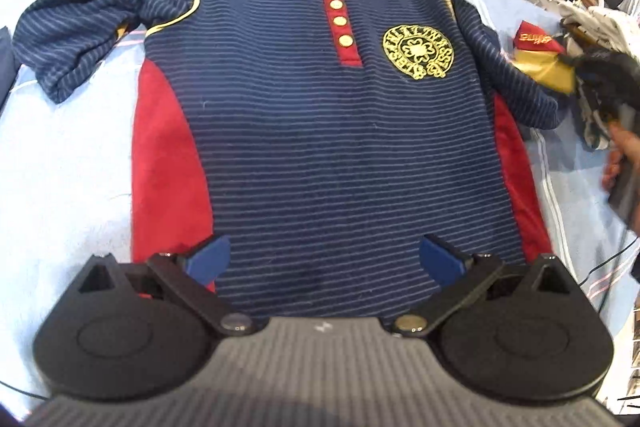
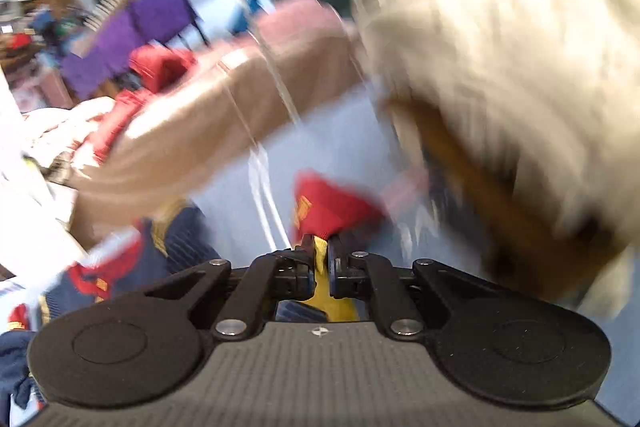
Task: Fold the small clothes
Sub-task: 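Grasp the red-and-yellow foot printed 'alina' with the right tool, then lift the leg with the right tool and fold it onto the romper's chest, then release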
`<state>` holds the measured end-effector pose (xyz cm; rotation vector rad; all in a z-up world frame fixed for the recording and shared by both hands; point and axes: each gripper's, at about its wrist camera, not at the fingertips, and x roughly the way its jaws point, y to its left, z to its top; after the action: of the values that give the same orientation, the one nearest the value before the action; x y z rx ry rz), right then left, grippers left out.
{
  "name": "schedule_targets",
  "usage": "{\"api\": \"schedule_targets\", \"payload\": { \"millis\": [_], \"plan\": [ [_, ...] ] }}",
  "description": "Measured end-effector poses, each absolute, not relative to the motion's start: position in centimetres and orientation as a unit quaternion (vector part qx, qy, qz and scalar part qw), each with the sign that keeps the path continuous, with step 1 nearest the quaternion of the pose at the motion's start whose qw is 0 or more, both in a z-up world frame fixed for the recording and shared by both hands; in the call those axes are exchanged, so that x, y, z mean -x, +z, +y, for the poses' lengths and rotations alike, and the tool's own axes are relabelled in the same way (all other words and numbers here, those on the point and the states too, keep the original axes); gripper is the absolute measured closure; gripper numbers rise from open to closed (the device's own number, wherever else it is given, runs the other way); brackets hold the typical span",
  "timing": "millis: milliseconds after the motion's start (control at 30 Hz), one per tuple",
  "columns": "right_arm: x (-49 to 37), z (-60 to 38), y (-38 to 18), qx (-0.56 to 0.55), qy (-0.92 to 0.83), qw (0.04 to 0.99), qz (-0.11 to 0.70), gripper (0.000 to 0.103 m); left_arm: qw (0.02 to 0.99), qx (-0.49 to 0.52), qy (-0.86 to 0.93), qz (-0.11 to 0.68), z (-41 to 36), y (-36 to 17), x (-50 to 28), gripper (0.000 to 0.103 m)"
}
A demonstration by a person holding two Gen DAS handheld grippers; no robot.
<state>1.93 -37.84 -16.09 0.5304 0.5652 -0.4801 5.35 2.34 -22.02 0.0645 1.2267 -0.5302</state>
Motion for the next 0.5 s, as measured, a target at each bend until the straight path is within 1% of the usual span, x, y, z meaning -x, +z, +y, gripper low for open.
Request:
{"api": "schedule_targets", "payload": {
  "millis": [133,200,367,500],
  "plan": [
    [-0.5,-39.0,-9.0,-0.198,-0.21,0.929,0.233,0.092,0.786,-0.02,-0.254,0.563,2.2,-21.7,-5.9,0.0],
    [0.3,-40.0,-6.4,-0.179,-0.206,0.937,0.216,0.092,0.787,-0.016,-0.259,0.559,2.0,-21.5,-6.2,0.0],
    [1.3,-42.9,-1.5,-0.139,-0.221,0.949,0.176,0.092,0.779,-0.023,-0.268,0.566,1.1,-21.7,-7.1,0.0],
    [-0.2,-47.1,0.8,-0.137,-0.243,0.949,0.145,0.092,0.772,-0.041,-0.275,0.571,0.7,-22.2,-7.1,0.0]
  ]
}}
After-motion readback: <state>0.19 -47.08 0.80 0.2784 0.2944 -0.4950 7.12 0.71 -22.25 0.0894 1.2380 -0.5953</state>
